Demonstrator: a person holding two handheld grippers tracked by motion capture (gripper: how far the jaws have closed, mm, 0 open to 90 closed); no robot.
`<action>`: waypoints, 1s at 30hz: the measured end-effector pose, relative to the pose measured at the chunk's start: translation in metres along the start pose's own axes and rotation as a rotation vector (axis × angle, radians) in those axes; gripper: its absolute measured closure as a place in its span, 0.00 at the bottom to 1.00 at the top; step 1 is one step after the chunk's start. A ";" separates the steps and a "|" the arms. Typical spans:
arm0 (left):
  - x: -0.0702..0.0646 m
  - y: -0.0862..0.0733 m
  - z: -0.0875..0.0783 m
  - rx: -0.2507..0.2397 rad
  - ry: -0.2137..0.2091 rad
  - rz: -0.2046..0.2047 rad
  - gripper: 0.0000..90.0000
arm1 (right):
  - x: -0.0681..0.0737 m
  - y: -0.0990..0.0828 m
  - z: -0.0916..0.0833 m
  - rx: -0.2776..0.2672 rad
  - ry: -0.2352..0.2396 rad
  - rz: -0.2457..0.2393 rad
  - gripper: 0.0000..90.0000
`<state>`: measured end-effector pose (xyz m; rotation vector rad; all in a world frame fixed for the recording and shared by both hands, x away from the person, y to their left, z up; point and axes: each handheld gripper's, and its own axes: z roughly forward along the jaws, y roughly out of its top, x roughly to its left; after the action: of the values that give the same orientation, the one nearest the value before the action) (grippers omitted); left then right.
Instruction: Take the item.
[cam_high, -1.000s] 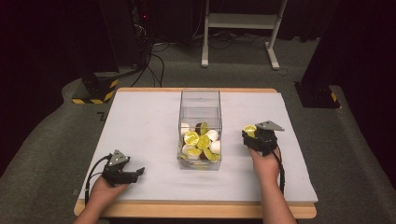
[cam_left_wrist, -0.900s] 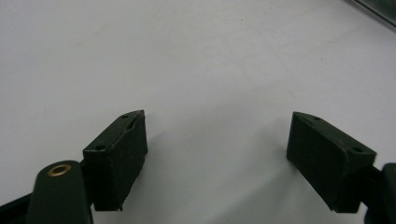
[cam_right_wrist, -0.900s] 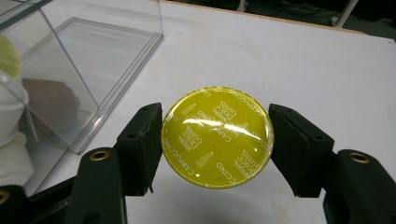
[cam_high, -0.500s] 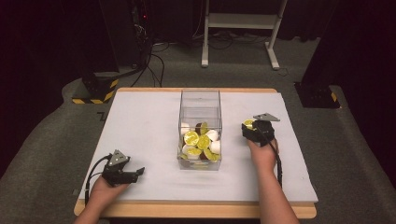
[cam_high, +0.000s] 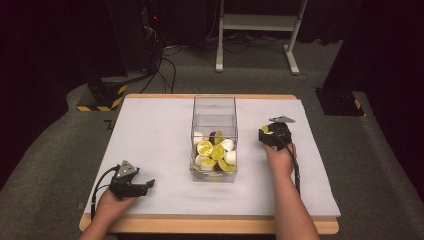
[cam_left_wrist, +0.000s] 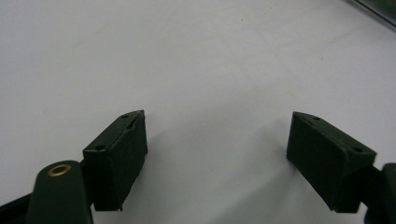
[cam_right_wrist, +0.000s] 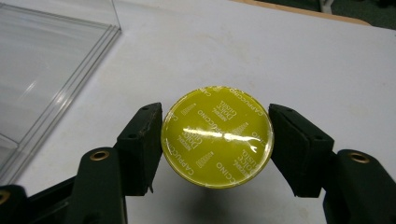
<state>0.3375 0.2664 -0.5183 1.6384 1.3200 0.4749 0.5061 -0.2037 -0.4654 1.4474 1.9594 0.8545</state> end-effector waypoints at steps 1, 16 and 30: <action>0.000 0.000 0.000 -0.002 0.000 -0.006 0.23 | 0.000 0.000 0.001 0.002 -0.001 0.003 0.42; 0.000 0.000 0.000 -0.001 0.000 -0.003 0.23 | -0.005 -0.005 0.009 0.039 -0.010 0.024 0.42; 0.000 0.000 0.000 -0.003 0.000 -0.006 0.23 | -0.008 -0.013 0.011 0.036 -0.003 0.032 0.41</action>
<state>0.3375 0.2660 -0.5184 1.6317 1.3235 0.4730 0.5087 -0.2125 -0.4816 1.5033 1.9644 0.8341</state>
